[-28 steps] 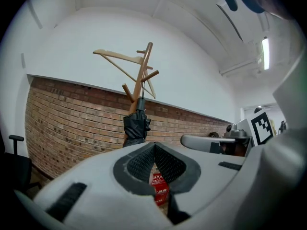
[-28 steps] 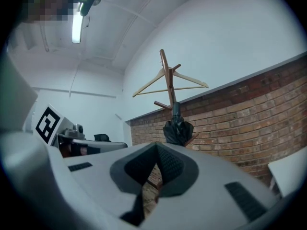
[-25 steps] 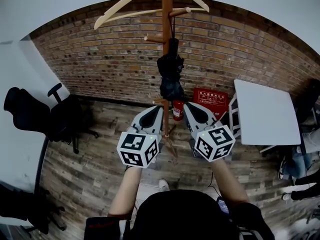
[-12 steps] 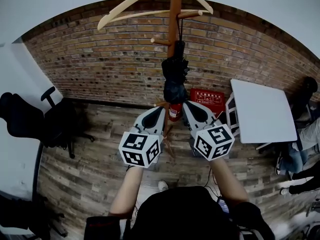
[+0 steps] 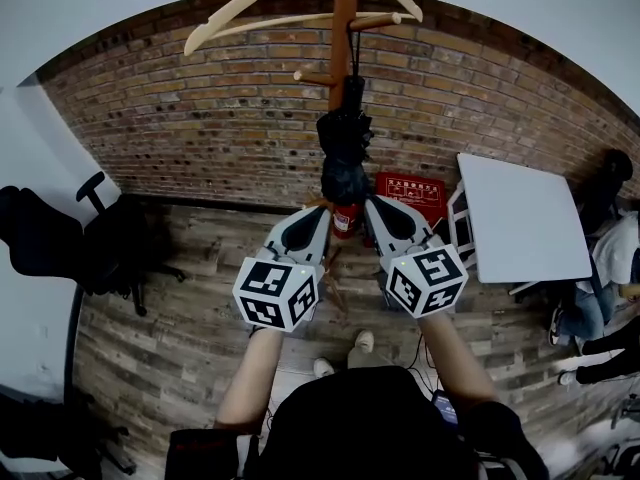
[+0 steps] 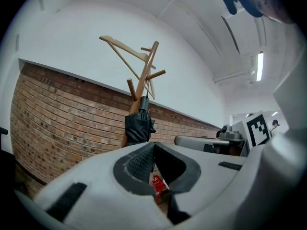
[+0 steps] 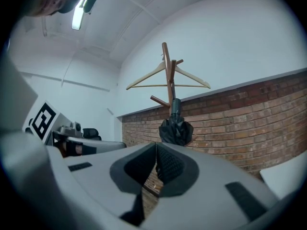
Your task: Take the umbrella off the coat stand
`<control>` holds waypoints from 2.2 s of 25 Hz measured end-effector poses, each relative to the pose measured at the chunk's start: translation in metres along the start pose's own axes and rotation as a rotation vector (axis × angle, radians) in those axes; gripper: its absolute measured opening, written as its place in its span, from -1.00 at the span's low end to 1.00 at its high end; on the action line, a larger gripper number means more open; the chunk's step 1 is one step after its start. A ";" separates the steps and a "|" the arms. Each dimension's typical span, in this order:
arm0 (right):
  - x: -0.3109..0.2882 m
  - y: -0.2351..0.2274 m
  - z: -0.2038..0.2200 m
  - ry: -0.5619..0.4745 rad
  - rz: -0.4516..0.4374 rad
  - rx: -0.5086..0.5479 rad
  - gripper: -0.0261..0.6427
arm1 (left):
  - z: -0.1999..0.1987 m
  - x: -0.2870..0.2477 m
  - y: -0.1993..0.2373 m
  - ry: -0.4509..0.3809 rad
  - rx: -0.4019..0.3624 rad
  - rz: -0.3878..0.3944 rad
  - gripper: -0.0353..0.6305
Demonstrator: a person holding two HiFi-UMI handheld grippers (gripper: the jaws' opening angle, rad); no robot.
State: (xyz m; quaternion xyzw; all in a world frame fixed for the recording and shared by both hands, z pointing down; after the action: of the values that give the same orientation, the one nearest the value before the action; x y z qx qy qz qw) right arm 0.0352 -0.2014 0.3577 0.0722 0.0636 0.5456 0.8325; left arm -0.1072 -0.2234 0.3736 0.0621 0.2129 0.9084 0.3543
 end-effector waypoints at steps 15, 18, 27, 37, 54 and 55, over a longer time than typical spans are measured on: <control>-0.027 -0.038 0.000 -0.069 -0.085 -0.058 -0.83 | -0.008 -0.038 0.003 -0.012 -0.029 -0.060 -0.84; -0.035 -0.042 0.002 -0.067 -0.103 -0.056 -0.83 | -0.010 -0.044 0.007 -0.021 -0.027 -0.079 -0.84; -0.054 -0.058 0.006 -0.071 -0.129 -0.042 -0.83 | -0.022 -0.057 0.021 -0.043 -0.030 -0.144 -0.84; -0.071 -0.063 0.014 -0.068 -0.163 -0.029 -0.24 | -0.018 -0.067 0.028 -0.034 -0.030 -0.180 -0.84; -0.114 -0.057 0.017 -0.053 -0.154 -0.025 0.16 | -0.027 -0.058 0.051 -0.078 -0.015 -0.254 -0.84; -0.117 -0.057 0.019 -0.045 -0.163 -0.038 0.16 | -0.027 -0.058 0.052 -0.078 -0.013 -0.258 -0.84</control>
State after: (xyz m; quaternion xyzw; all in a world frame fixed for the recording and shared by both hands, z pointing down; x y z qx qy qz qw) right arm 0.0435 -0.3324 0.3689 0.0632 0.0404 0.4753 0.8766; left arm -0.1033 -0.3062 0.3739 0.0672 0.1991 0.8536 0.4767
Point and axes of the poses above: the fingertips, and each gripper's own axes: x backward along the fingers, y to its left, z out of its underside, the point moved 6 cm from there along x, backward along the fingers, and after that the axes turned 14 degrees about x, right-handed, at the moved point
